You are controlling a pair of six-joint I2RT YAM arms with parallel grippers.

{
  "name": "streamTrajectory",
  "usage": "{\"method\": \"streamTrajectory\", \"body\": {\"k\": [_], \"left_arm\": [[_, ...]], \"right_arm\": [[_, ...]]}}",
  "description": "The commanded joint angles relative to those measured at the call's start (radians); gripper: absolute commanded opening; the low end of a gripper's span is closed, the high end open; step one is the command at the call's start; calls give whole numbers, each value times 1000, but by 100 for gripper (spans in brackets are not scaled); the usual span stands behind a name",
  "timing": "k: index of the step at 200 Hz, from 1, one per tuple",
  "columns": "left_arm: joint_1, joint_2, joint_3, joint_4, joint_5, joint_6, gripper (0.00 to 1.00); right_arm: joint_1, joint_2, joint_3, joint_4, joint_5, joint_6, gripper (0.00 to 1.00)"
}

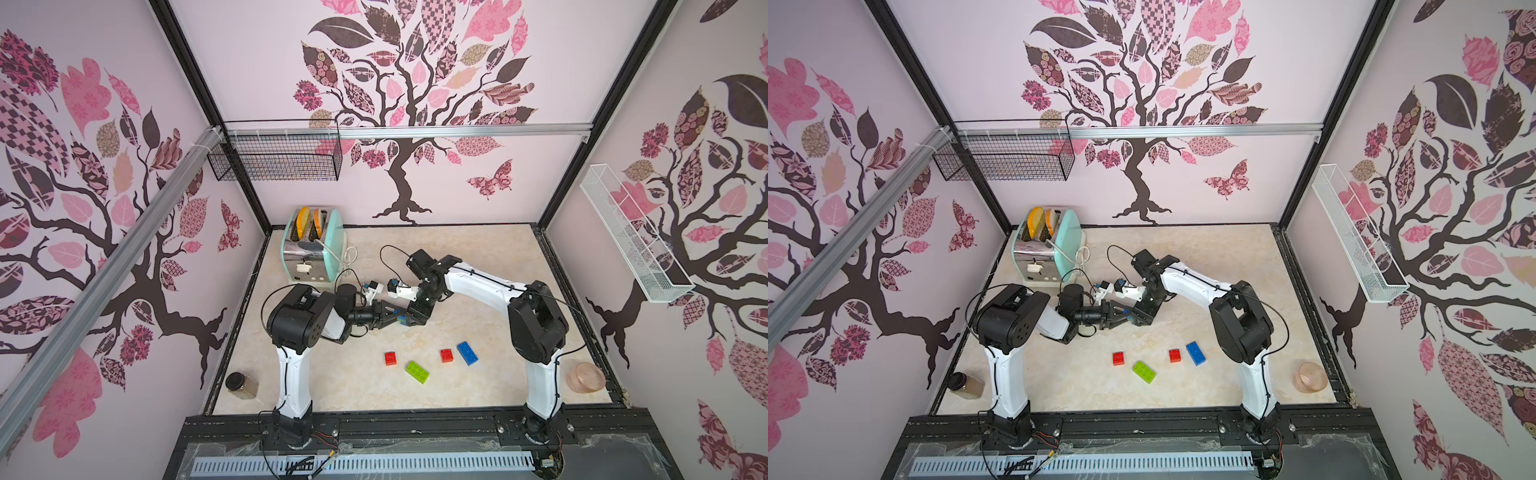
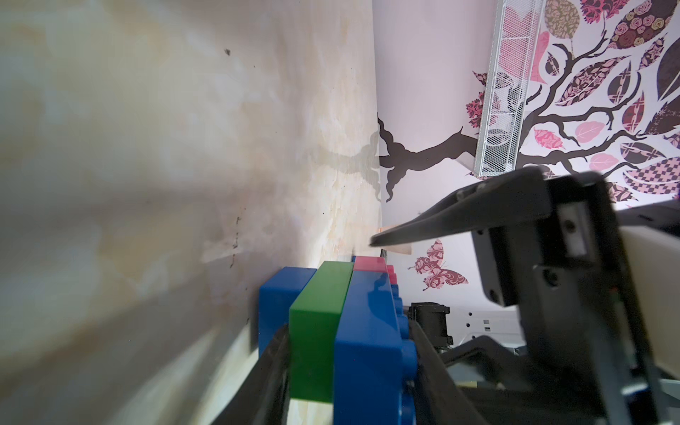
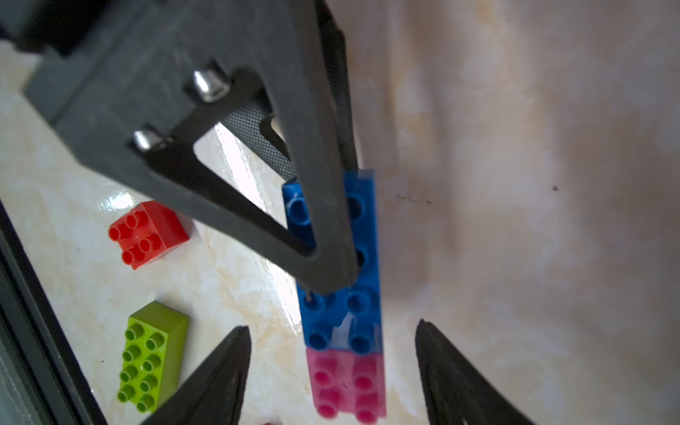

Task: Assemble a heart with lego
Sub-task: Assemble the lego brick with the lego brick.

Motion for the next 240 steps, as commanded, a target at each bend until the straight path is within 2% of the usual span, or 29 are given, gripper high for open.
{"method": "streamTrajectory", "body": {"k": [1, 44, 132, 192, 240], "left_arm": [[-2, 5, -4, 10, -10, 26, 30], [-1, 9, -7, 4, -18, 30, 30], [-2, 13, -4, 9, -15, 24, 29], [2, 21, 0, 13, -16, 20, 29], [27, 30, -8, 22, -27, 17, 28]], "right_arm": [[-47, -96, -1, 5, -66, 12, 76], [-71, -108, -15, 13, 87, 96, 78], [-23, 22, -49, 51, 157, 118, 80], [-18, -111, -72, 79, 148, 166, 81], [153, -253, -200, 54, 204, 228, 82]]}}
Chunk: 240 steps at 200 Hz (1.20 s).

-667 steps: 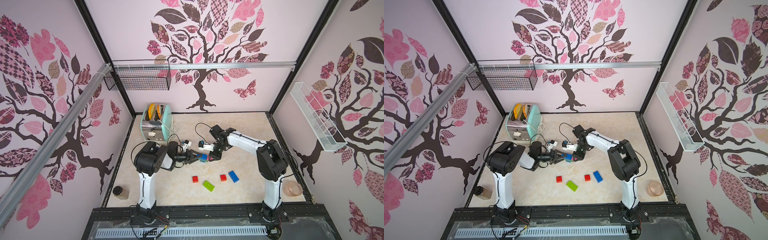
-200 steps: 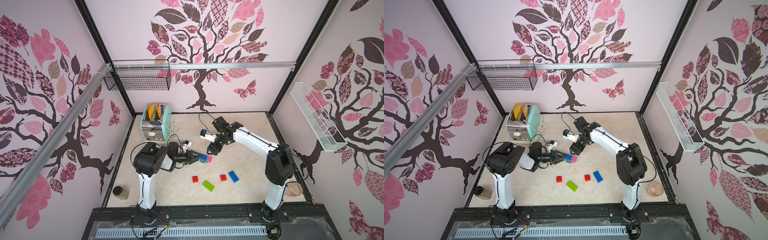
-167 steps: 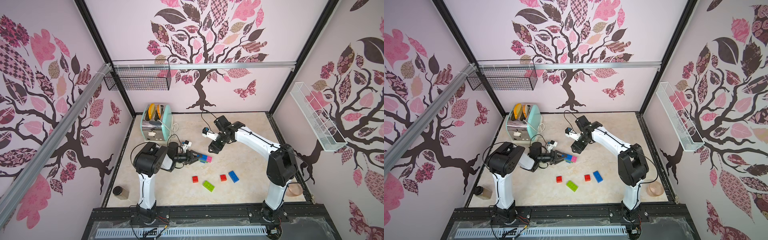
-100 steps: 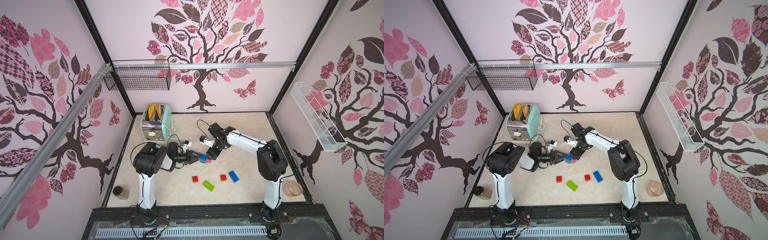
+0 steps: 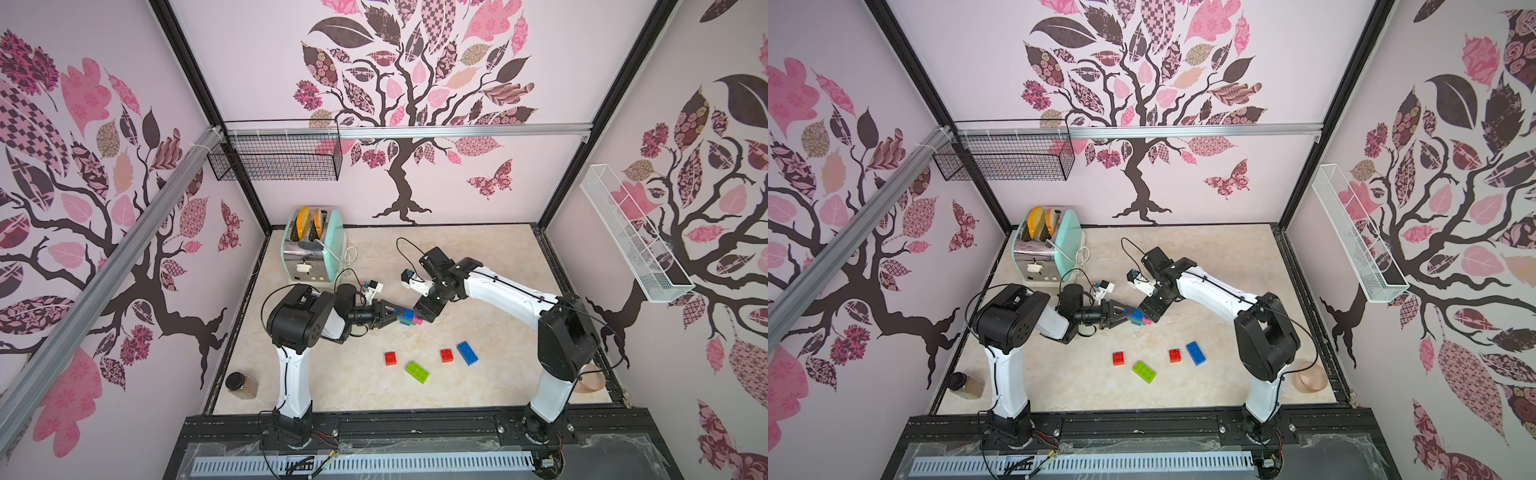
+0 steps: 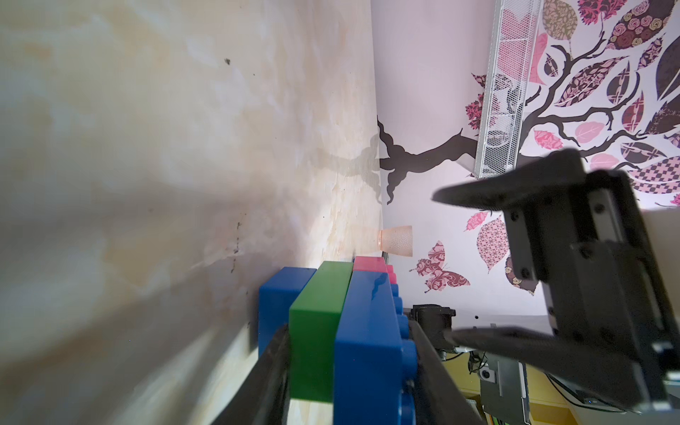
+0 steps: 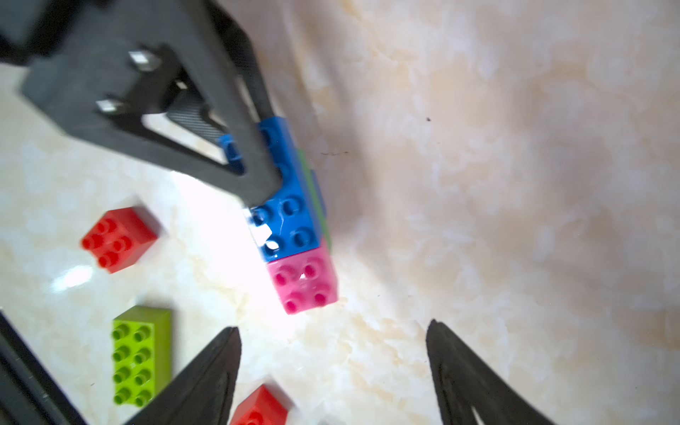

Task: Assemble a heart with lego
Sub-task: Assemble the lego brick with the lego brick, then pick up the lego brick from the center of the board.

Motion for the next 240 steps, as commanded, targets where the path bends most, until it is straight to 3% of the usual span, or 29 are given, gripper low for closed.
{"method": "streamTrajectory", "body": {"k": [1, 39, 70, 98, 184, 204, 240], "left_arm": [[20, 28, -10, 14, -19, 12, 28], [35, 29, -11, 23, -17, 8, 28], [44, 24, -14, 25, -16, 4, 28], [44, 21, -16, 40, -15, -7, 29], [44, 16, -19, 44, -14, -9, 28], [43, 16, -17, 45, -14, -11, 28], [44, 15, -20, 46, -12, -7, 28]], "right_arm": [[106, -54, -38, -27, 30, 50, 82], [282, -127, -187, -5, 67, 141, 82], [361, -132, -288, 83, 105, 263, 82], [378, -126, -332, 146, 126, 327, 82], [392, -37, -352, 179, 89, 336, 79], [399, -28, -352, 171, 107, 343, 69], [401, -26, -364, 166, 128, 354, 36]]}}
